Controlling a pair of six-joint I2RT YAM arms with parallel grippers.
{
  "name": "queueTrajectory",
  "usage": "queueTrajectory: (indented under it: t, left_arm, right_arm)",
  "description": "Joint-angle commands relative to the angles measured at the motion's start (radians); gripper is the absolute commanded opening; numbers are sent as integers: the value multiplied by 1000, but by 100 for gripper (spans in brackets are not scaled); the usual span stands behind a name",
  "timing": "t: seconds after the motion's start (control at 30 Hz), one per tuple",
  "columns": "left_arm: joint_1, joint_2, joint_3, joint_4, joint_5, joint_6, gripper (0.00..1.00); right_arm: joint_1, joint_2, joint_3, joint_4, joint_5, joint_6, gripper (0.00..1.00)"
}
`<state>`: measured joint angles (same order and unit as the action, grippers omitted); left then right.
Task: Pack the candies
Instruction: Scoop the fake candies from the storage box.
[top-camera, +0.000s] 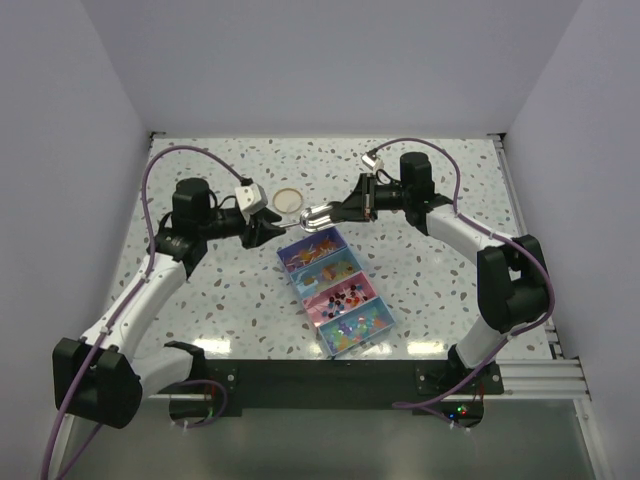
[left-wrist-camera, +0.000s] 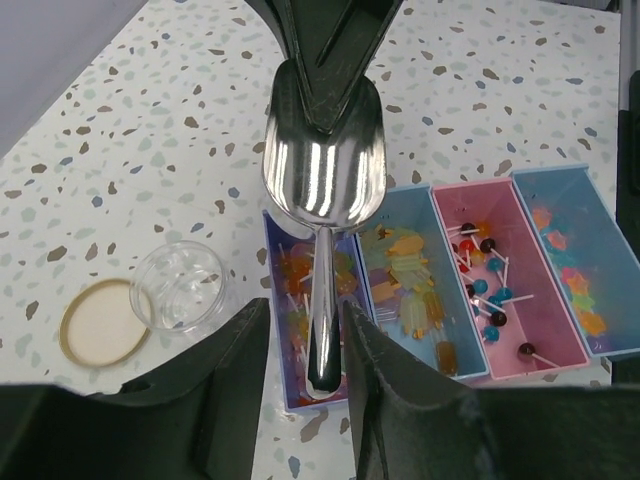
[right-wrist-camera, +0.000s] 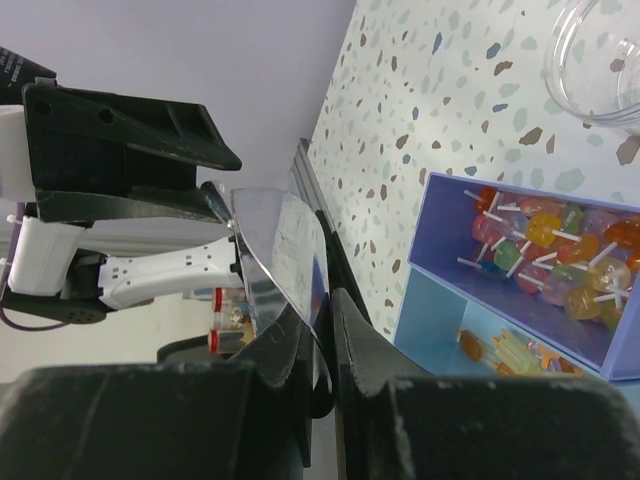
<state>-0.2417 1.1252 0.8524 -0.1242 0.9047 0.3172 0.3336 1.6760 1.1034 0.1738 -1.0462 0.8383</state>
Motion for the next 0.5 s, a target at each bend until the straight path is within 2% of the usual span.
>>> queueTrajectory:
  t: [0.0, 0.07, 0.47]
  left_arm:
    - [2, 1, -7, 72, -19, -52, 39]
    - [-4, 4, -12, 75, -27, -55, 36]
    - [-56, 21, -7, 69, -113, -76, 35]
  right_arm:
    - [1, -42, -7, 49, -5, 16, 0]
    - [-1, -41, -8, 55, -2, 21, 0]
    - [1, -45, -22, 85, 5, 48, 0]
